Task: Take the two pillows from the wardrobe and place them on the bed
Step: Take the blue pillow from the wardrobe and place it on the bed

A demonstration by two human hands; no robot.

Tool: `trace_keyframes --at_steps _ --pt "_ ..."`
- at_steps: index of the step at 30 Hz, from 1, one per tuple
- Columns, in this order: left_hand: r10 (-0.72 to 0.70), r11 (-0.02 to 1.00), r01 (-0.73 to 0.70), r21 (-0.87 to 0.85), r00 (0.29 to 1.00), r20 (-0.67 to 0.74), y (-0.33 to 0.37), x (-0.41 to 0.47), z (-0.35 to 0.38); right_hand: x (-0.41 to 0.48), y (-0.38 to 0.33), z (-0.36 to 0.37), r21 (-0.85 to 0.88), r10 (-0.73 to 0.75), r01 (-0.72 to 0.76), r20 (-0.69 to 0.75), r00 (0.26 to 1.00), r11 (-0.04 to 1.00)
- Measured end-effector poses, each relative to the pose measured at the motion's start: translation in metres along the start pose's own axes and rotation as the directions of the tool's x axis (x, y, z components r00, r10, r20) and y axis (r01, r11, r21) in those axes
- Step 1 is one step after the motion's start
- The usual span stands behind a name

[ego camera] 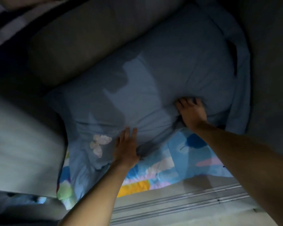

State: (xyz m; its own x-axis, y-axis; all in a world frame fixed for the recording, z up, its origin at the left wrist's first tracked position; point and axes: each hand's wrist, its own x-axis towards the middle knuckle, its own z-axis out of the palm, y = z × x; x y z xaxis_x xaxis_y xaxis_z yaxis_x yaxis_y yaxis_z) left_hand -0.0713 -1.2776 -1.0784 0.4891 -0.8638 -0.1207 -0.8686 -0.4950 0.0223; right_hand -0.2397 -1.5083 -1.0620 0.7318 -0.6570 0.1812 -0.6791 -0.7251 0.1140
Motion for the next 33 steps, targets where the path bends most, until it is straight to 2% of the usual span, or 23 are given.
trace_keyframes --at_steps 6,8,10,12,13,15,19,24,28,31,33 --pt "-0.072 0.993 0.08 -0.084 0.993 0.098 0.007 0.014 -0.016 -0.002 -0.001 -0.018 0.191 0.107 -0.116 0.054 0.993 0.975" --pt "-0.112 0.991 0.118 -0.058 0.989 0.094 0.013 0.016 -0.018 -0.015 -0.003 -0.028 0.312 0.104 -0.09 -0.029 0.994 0.946" --pt "-0.18 0.983 0.181 -0.024 0.982 0.051 0.021 0.015 -0.017 -0.033 -0.008 -0.039 0.408 0.076 0.003 -0.176 0.981 0.913" --pt "-0.258 0.966 0.259 0.005 0.963 -0.084 0.028 0.011 -0.013 -0.052 -0.013 -0.052 0.443 0.056 0.1 -0.326 0.944 0.891" --pt "-0.274 0.96 0.279 0.009 0.948 -0.161 0.028 0.009 -0.012 -0.06 -0.014 -0.059 0.447 0.059 0.115 -0.357 0.932 0.887" --pt "-0.255 0.964 0.267 0.013 0.933 -0.253 0.025 0.008 -0.012 -0.076 -0.016 -0.068 0.462 0.074 0.106 -0.356 0.931 0.881" --pt "-0.171 0.983 0.181 0.033 0.966 -0.194 0.015 0.004 -0.035 -0.096 -0.016 -0.084 0.505 0.093 0.079 -0.306 0.948 0.859" --pt "-0.208 0.97 0.173 -0.17 0.953 -0.219 0.001 -0.039 -0.094 -0.094 -0.026 -0.138 0.455 0.104 0.063 -0.334 0.937 0.888" --pt "-0.213 0.947 0.146 -0.285 0.952 -0.219 -0.01 -0.09 -0.152 -0.098 -0.044 -0.202 0.443 0.126 -0.004 -0.248 0.961 0.897" --pt "-0.202 0.965 0.178 -0.194 0.973 -0.111 -0.018 -0.125 -0.199 -0.127 -0.054 -0.236 0.486 0.038 -0.025 -0.017 0.999 0.874" --pt "-0.182 0.976 0.175 -0.127 0.982 -0.045 -0.017 -0.149 -0.228 -0.152 -0.056 -0.256 0.452 -0.007 -0.054 0.133 0.991 0.89"
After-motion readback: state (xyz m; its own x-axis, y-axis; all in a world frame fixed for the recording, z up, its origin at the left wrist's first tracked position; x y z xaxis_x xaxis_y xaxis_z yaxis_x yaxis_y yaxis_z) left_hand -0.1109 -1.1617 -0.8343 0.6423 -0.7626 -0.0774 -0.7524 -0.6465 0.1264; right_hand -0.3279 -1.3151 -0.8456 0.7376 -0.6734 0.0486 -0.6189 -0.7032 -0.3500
